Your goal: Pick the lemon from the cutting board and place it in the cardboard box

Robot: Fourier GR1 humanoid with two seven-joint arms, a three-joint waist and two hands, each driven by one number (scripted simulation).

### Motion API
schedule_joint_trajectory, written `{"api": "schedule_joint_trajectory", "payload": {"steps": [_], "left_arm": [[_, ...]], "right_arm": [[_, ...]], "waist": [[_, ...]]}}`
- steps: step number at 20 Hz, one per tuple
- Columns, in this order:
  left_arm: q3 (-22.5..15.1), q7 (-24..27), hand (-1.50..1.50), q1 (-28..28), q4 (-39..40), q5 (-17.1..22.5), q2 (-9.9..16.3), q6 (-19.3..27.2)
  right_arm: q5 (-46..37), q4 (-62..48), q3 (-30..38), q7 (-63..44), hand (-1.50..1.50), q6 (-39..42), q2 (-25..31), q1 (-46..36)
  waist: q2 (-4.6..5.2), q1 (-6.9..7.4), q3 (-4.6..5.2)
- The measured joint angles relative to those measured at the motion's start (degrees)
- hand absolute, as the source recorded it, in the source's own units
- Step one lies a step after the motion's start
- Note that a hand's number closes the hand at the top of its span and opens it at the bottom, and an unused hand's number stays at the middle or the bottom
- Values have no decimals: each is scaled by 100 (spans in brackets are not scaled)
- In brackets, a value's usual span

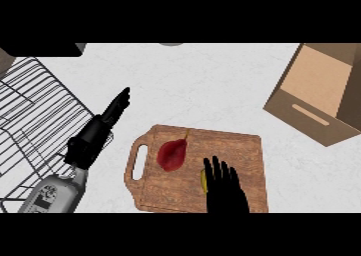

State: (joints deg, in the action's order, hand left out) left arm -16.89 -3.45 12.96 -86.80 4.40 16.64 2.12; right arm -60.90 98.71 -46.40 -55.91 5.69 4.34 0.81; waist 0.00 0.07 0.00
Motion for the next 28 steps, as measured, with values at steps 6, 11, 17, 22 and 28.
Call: {"api": "schedule_joint_trajectory", "payload": {"steps": [6, 11, 17, 22, 28], "left_arm": [[228, -80, 0, -102, -152, -129, -88, -264], [398, -144, 0, -33, -110, -282, -254, -413], [470, -117, 0, -166, -211, -439, -373, -512], [528, -275, 0, -195, -399, -410, -365, -589], [455, -263, 0, -159, -383, -410, -419, -623]], "right_arm": [[-228, -584, 243, 145, -150, -57, -192, -152], [-282, -656, 368, 338, 150, -145, -184, -35], [-378, -840, 504, 645, 150, -163, -181, -189], [-143, -715, 386, 2001, 150, -264, 693, -249], [143, -300, 81, 4175, 150, -246, 2195, -576]], "waist": [[-2, -2, 0], [-29, -9, 11], [-58, -4, 24], [-39, 42, -9], [10, 218, -37]]}}
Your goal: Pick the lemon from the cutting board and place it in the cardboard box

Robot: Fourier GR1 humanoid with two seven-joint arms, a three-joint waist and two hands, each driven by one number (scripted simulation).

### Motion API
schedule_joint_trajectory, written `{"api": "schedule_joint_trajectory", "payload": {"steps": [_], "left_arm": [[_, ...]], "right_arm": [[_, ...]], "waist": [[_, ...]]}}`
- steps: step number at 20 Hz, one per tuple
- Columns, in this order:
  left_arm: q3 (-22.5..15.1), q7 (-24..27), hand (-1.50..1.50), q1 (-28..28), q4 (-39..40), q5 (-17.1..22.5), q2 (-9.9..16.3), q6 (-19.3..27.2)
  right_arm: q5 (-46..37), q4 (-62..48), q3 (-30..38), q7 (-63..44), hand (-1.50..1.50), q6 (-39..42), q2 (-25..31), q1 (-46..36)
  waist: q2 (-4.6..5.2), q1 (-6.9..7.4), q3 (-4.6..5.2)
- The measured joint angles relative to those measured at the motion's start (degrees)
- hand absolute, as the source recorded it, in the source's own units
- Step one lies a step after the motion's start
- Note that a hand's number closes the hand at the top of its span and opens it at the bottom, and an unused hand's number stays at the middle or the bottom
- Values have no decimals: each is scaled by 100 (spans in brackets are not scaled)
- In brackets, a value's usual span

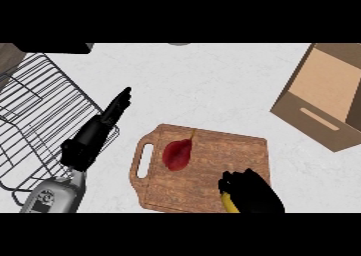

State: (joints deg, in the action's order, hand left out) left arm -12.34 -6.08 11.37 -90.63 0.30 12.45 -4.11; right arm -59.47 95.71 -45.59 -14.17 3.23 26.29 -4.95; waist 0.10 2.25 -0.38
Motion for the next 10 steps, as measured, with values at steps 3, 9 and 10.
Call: {"api": "schedule_joint_trajectory", "payload": {"steps": [3, 9, 10], "left_arm": [[-17, -4, 0, 4, 17, -14, -25, 15], [40, 40, 0, -32, 45, -45, -24, 85], [59, 45, 0, -43, 53, -45, -27, 103]], "right_arm": [[184, 207, 110, 1031, 150, -259, 721, -154], [986, 457, 852, 2938, 150, -1028, 1926, -324], [1172, 474, 979, 3251, 150, -1132, 2102, -302]], "waist": [[13, -39, -14], [36, -204, -29], [37, -249, -29]]}}
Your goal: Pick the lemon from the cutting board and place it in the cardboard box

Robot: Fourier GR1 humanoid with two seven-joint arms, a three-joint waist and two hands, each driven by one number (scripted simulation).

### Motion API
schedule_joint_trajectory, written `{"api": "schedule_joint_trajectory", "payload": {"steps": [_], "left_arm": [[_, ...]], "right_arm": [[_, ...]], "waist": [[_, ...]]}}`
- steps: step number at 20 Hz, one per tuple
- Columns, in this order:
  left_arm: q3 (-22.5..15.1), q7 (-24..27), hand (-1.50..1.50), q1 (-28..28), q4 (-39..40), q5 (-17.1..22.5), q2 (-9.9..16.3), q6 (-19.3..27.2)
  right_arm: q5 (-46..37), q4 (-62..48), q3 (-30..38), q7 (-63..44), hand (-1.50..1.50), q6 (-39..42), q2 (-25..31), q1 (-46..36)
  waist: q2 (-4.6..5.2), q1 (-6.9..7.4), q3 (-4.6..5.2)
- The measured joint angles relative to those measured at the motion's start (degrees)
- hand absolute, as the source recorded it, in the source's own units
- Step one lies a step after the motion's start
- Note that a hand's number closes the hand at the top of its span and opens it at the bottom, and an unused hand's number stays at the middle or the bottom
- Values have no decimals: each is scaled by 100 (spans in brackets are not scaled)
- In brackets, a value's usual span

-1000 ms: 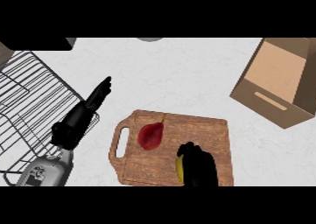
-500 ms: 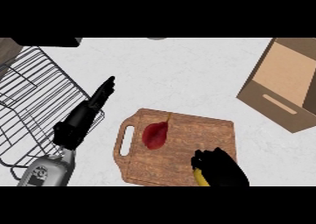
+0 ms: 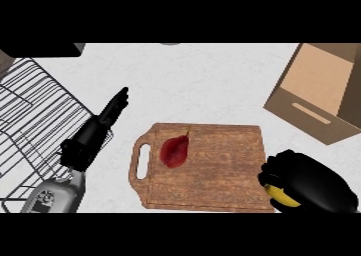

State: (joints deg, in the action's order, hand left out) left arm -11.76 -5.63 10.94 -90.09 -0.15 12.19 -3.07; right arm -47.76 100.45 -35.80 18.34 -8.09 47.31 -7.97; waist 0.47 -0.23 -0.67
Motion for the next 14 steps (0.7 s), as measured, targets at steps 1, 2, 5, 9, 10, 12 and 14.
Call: {"api": "schedule_joint_trajectory", "payload": {"steps": [1, 2, 5, 9, 10, 12, 14], "left_arm": [[24, 11, 0, -3, 0, -6, 12, 14], [25, 30, 0, -22, 8, -16, 10, 25], [65, 53, 0, -63, 7, -25, 29, 51], [124, 53, 0, -90, -14, -12, 58, 68], [124, 54, 0, -102, -17, -9, 51, 73], [120, 80, 0, -127, -6, -24, 62, 67], [135, 94, 0, -151, -10, -16, 49, 82]], "right_arm": [[210, 9, 144, 296, 150, -76, 167, 11], [426, -16, 293, 597, 150, -147, 322, 17], [1137, -93, 714, 1504, 150, -267, 742, 91], [2238, -330, 1329, 2595, 150, -169, 1148, 164], [2531, -431, 1517, 2841, 150, -92, 1253, 161], [3122, -700, 1889, 3341, 150, 118, 1445, 176], [3707, -1035, 2244, 3766, 150, 422, 1658, 227]], "waist": [[0, -32, 0], [8, -52, -1], [6, -129, -2], [2, -199, -3], [0, -212, -1], [2, -237, 3], [-4, -253, 10]]}}
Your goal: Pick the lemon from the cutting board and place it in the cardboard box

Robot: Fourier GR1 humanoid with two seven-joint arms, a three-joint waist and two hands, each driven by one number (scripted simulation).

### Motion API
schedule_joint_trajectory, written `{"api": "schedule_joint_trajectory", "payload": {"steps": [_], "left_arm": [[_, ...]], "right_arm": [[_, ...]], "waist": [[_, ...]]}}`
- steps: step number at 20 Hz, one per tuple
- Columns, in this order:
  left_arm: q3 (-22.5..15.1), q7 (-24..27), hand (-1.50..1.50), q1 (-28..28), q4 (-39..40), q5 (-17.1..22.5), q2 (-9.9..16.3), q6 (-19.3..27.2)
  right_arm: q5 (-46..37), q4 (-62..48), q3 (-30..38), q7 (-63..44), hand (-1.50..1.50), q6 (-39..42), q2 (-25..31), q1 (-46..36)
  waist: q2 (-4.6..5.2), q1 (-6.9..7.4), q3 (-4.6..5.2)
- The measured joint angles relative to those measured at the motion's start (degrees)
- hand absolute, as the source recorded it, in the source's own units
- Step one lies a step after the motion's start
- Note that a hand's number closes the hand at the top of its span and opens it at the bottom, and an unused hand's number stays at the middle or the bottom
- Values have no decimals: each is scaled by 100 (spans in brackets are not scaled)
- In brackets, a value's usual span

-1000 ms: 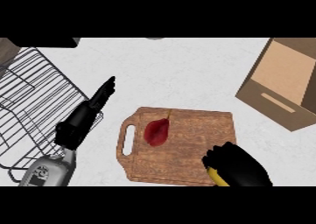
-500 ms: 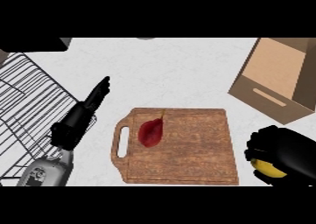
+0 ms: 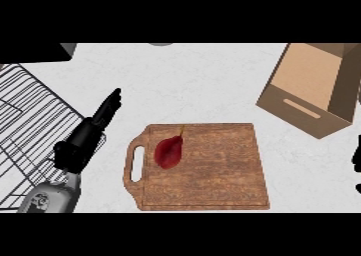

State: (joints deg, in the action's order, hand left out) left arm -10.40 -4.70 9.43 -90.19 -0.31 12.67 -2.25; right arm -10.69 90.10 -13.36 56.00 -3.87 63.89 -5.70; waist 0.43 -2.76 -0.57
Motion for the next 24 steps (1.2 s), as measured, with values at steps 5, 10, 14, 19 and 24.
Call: {"api": "schedule_joint_trajectory", "payload": {"steps": [5, 10, 14, 19, 24], "left_arm": [[-40, -11, 0, 34, -12, -16, -17, -26], [-167, -51, 0, 272, 85, -66, -122, -84], [-224, -67, 0, 342, 68, -62, -127, -179], [-247, -112, 0, 550, 191, -52, -184, -254], [-311, -3, 0, 572, 319, -129, -255, -258]], "right_arm": [[1224, -1104, 909, 502, 150, 756, 641, -95], [1857, -2240, 1365, 638, 150, 1208, 1126, -383], [2090, -2807, 1407, 589, 150, 1444, 1330, -643], [2161, -3141, 1207, 457, 150, 1674, 1335, -1062], [2090, -3445, 932, 275, 150, 1859, 1194, -1607]], "waist": [[14, 126, 14], [56, 355, 23], [70, 540, 27], [95, 686, 32], [102, 774, 39]]}}
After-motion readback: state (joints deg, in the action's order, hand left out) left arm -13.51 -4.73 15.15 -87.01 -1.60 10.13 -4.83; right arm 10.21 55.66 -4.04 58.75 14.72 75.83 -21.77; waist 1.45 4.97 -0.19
